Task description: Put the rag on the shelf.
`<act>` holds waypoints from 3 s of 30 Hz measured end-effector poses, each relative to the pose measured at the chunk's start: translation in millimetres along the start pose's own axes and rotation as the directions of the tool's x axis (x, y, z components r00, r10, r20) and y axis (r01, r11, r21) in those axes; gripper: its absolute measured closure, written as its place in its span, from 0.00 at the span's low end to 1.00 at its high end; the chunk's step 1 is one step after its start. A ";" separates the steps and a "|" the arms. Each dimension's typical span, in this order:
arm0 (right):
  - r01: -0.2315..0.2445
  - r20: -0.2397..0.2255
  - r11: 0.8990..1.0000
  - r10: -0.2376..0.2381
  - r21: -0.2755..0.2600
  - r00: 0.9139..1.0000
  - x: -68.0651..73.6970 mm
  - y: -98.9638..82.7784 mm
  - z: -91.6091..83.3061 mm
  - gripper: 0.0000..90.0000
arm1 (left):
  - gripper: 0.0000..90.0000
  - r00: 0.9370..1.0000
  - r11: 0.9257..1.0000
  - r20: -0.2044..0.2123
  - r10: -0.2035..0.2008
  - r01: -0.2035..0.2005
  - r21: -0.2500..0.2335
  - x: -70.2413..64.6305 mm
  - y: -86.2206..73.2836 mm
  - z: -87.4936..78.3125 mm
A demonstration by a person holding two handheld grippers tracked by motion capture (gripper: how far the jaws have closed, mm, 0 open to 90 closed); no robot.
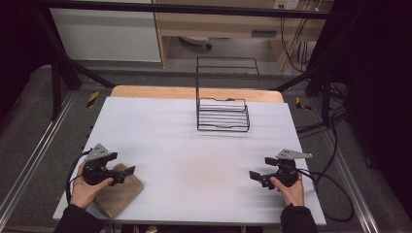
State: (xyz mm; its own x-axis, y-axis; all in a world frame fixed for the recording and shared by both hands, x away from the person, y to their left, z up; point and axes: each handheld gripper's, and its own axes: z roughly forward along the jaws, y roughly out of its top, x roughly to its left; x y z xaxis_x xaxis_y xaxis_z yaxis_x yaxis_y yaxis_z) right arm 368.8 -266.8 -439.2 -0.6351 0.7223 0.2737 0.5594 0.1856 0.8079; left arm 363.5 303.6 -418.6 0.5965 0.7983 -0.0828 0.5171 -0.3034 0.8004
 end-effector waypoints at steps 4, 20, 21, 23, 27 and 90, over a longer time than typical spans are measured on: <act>0.000 0.004 1.000 0.000 0.008 1.000 0.4 0.1 1.3 0.01 | 0.10 1.000 1.000 -0.004 -0.004 0.004 0.012 1.9 -1.0 0.2; 0.021 -0.010 0.999 -0.021 0.036 1.000 14.8 4.7 12.5 0.01 | 0.29 0.998 0.997 -0.053 -0.033 0.036 0.061 13.8 -7.6 -11.1; 0.023 -0.010 0.999 -0.023 0.038 1.000 16.3 5.2 13.4 0.01 | 0.30 0.998 0.996 -0.061 -0.030 0.036 0.086 15.7 -9.1 -10.9; 0.029 -0.014 0.999 -0.028 0.040 1.000 19.7 6.6 16.1 0.02 | 0.34 0.997 0.995 -0.072 -0.029 0.036 0.097 16.5 -10.0 -10.7; 0.039 -0.026 0.998 -0.038 0.045 0.999 25.8 8.7 20.7 0.02 | 0.40 0.995 0.992 -0.086 -0.045 0.055 0.116 20.9 -12.8 -9.7; 0.173 -0.190 0.970 -0.140 0.170 0.972 241.8 55.5 228.6 0.42 | 0.86 0.999 0.973 -0.015 -0.049 0.051 0.226 22.6 -20.4 5.6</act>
State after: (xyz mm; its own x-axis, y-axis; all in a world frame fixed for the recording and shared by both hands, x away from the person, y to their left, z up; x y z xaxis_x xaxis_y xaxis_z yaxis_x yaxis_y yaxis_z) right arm 368.1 70.4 -447.5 -0.7967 0.5491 0.2524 0.5234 0.4181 0.7424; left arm 369.9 325.0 -440.1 0.5610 0.8201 -0.1127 0.6722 -0.3719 0.6402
